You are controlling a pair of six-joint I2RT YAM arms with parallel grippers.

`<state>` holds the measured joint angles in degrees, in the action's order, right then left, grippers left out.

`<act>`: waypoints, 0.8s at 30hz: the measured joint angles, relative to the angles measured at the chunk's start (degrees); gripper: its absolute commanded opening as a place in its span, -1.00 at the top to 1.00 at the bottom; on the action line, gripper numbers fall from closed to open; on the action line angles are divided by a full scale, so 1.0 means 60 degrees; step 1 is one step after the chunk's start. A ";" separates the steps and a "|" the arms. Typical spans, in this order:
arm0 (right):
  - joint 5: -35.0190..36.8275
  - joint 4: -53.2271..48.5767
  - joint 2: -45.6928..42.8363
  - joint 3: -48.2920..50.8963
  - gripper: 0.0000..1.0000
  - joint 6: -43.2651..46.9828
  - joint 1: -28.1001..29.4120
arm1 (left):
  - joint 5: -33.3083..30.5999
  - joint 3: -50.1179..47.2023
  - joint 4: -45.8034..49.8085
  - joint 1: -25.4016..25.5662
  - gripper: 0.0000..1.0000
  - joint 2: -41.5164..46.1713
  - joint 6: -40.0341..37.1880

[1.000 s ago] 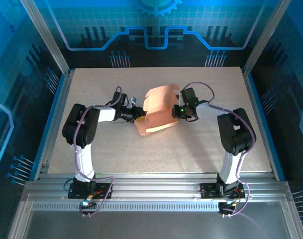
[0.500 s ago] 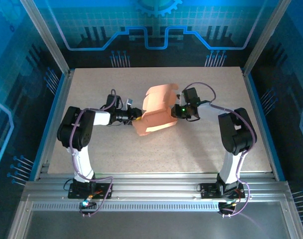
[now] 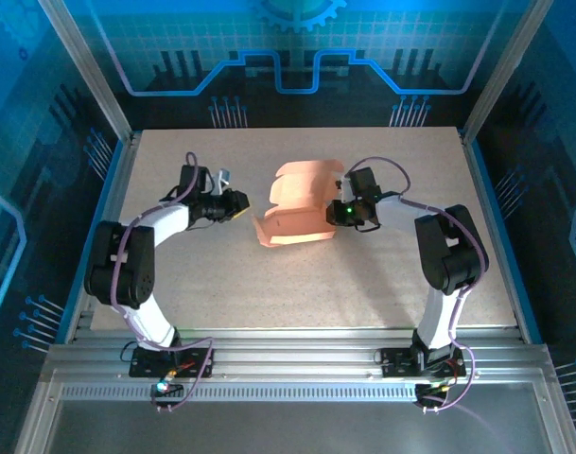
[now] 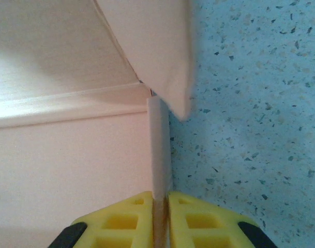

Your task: Fold the paper box

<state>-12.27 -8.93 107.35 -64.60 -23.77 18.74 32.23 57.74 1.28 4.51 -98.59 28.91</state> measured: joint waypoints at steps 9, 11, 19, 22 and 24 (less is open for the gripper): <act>0.0080 0.0000 0.0000 0.0000 0.71 0.0120 0.0182 | -0.0470 0.0656 0.0361 0.0328 1.00 -0.0244 0.0627; 0.0076 0.0004 0.0000 0.0000 0.72 0.0120 0.0200 | -0.0557 0.0929 0.0568 0.0623 1.00 -0.0517 0.0710; 0.0146 0.0087 0.0000 0.0000 0.73 -0.0098 0.0204 | -0.0696 0.1118 0.1140 0.1242 1.00 -0.0929 0.0965; 0.0229 0.0208 0.0000 0.0000 0.73 -0.0291 0.0222 | -0.0699 0.1118 0.1220 0.1271 1.00 -0.0929 0.1082; 0.0295 0.0262 0.0000 0.0000 0.73 -0.0397 0.0259 | -0.0703 0.1118 0.1228 0.1344 1.00 -0.0929 0.1206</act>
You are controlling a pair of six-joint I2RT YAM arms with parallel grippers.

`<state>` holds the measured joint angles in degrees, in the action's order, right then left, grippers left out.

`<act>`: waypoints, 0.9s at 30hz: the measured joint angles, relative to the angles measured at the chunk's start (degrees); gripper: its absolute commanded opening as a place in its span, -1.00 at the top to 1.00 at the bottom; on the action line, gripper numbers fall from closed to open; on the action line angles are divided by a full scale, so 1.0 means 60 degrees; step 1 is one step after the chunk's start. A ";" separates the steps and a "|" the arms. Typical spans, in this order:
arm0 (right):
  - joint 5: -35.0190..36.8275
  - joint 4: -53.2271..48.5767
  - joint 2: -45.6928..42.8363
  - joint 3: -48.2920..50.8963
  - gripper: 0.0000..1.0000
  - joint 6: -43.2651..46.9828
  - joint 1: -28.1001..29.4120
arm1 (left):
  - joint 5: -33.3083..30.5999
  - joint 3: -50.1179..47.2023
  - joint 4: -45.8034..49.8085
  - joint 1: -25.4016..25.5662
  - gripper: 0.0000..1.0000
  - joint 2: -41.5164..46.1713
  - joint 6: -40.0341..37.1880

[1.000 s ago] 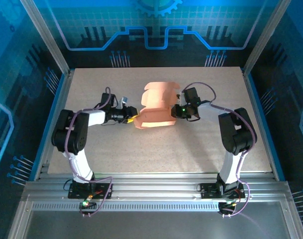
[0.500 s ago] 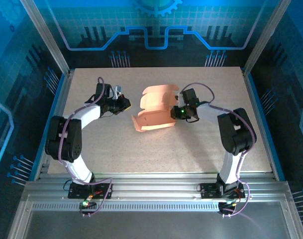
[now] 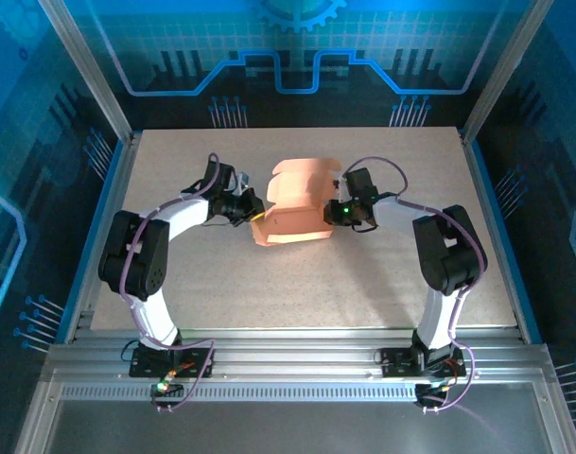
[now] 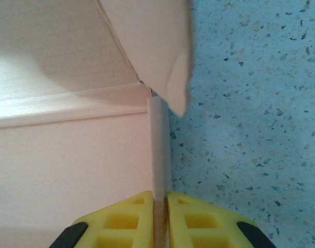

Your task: Fold the paper box

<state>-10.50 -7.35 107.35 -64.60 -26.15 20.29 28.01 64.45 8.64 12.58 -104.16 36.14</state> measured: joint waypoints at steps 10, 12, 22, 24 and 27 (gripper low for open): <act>0.0084 0.0302 0.0000 0.0015 0.74 -0.0178 0.0266 | -0.0036 0.0000 -0.0382 0.0448 1.00 -0.0404 0.0514; 0.0007 0.0433 0.0000 0.0073 0.74 -0.0175 0.0299 | -0.0109 0.0000 -0.0503 0.0441 1.00 -0.0557 0.0678; -0.0576 0.1122 -0.0233 0.0809 0.73 -0.0441 0.0535 | -0.0718 -0.0608 -0.2302 0.0441 0.97 -0.0769 0.2266; -0.0612 0.1271 -0.0284 0.0911 0.74 -0.0623 0.0605 | -0.0787 -0.0794 -0.2619 0.0441 0.98 -0.0769 0.2645; -0.0579 0.1384 -0.0302 0.0958 0.74 -0.0769 0.0659 | -0.0892 -0.0925 -0.2922 0.0441 0.98 -0.0769 0.2973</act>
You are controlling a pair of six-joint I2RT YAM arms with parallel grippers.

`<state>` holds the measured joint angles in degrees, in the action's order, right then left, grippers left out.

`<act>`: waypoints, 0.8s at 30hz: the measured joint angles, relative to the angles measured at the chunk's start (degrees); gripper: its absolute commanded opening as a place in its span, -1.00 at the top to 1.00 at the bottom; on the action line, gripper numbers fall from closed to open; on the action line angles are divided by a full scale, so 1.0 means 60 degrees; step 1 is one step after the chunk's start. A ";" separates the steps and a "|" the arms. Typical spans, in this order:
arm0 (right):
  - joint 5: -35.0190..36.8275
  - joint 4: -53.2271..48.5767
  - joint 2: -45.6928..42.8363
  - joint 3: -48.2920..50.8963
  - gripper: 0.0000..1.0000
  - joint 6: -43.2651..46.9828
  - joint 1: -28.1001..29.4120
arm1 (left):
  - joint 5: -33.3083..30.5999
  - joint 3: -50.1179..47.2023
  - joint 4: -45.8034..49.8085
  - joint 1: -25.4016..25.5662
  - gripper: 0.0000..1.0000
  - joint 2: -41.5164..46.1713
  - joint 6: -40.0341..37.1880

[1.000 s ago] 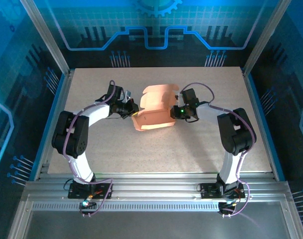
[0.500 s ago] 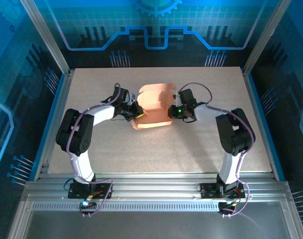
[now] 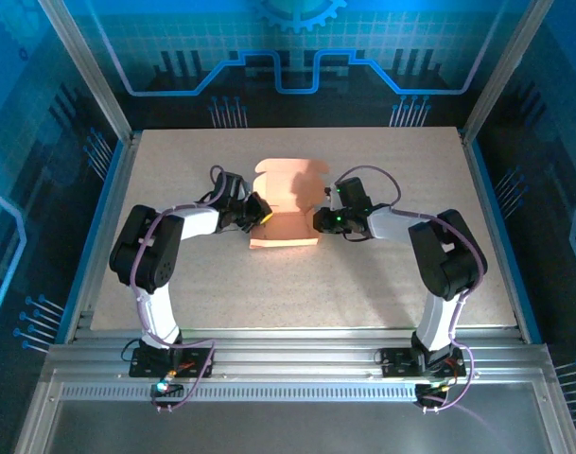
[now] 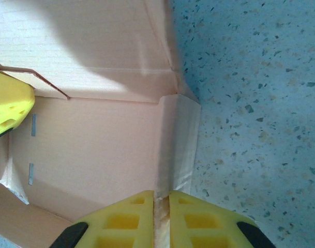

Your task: Fold the paper box

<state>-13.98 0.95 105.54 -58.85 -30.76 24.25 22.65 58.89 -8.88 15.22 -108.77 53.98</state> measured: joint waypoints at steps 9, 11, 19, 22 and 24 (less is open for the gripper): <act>0.0484 -0.0102 -0.0109 0.0000 0.74 -0.0022 -0.0029 | -0.0087 -0.0051 0.0634 0.0000 0.55 0.0739 -0.0805; 0.0554 -0.0189 -0.0109 0.0000 0.74 -0.0022 -0.0095 | -0.0259 -0.0197 0.0892 -0.0044 0.51 0.1392 -0.1137; 0.0765 -0.0284 -0.0109 0.0000 0.74 -0.0051 -0.0386 | -0.1453 -0.1818 0.1399 -0.0175 0.49 0.4368 -0.1461; 0.0794 -0.0295 -0.0109 0.0000 0.74 -0.0062 -0.0382 | -0.1960 -0.2470 0.1574 0.0226 0.49 0.5115 -0.1206; 0.0834 -0.0299 -0.0109 0.0000 0.74 -0.0058 -0.0382 | -0.2288 -0.2743 0.1759 0.0623 0.50 0.5512 -0.0998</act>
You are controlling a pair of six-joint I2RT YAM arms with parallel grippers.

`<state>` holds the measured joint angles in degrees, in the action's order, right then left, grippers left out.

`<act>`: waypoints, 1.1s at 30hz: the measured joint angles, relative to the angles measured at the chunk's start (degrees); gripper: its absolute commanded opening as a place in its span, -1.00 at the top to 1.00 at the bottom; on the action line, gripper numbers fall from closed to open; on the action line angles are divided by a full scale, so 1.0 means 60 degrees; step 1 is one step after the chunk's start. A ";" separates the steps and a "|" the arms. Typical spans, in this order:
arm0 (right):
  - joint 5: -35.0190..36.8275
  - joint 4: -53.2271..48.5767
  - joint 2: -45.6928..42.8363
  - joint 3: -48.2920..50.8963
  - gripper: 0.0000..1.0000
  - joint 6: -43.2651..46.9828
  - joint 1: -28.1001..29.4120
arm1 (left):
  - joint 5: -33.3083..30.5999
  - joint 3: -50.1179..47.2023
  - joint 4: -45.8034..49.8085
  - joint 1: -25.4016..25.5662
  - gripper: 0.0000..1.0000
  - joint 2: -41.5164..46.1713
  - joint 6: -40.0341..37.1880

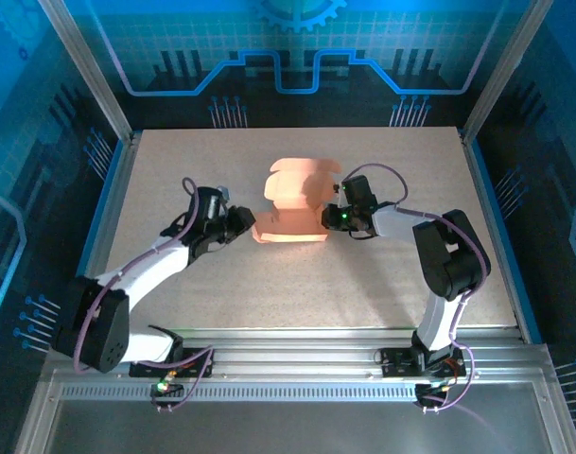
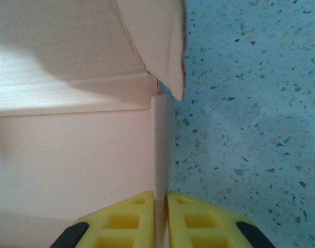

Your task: Fold the paper box

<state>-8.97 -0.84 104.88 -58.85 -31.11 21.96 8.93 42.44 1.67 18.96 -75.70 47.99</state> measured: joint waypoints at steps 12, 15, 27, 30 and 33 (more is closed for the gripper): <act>0.1832 -0.0951 -0.0018 -0.0470 0.74 0.1042 0.0324 | -0.1137 -0.0667 0.0175 0.0761 0.55 0.0820 0.0521; 0.2987 -0.1406 -0.0018 -0.0721 0.74 0.1716 0.0743 | -0.1137 -0.0667 0.0091 0.0761 0.56 0.0765 0.0521; 0.5238 -0.2579 0.0317 -0.1206 0.38 0.3322 0.1315 | -0.1133 -0.0732 -0.0240 0.0761 0.56 0.0586 0.0521; 0.5169 -0.2707 0.0484 -0.1249 0.53 0.3574 0.1315 | -0.1133 -0.0801 -0.0280 0.0761 0.57 0.0576 0.0521; 0.5140 -0.2794 0.0586 -0.1249 0.69 0.3705 0.1315 | -0.1122 -0.0823 -0.0331 0.0761 0.56 0.0554 0.0521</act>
<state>21.87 -17.61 108.40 -66.35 -8.88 29.85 2.20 37.50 -0.32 23.53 -72.38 51.11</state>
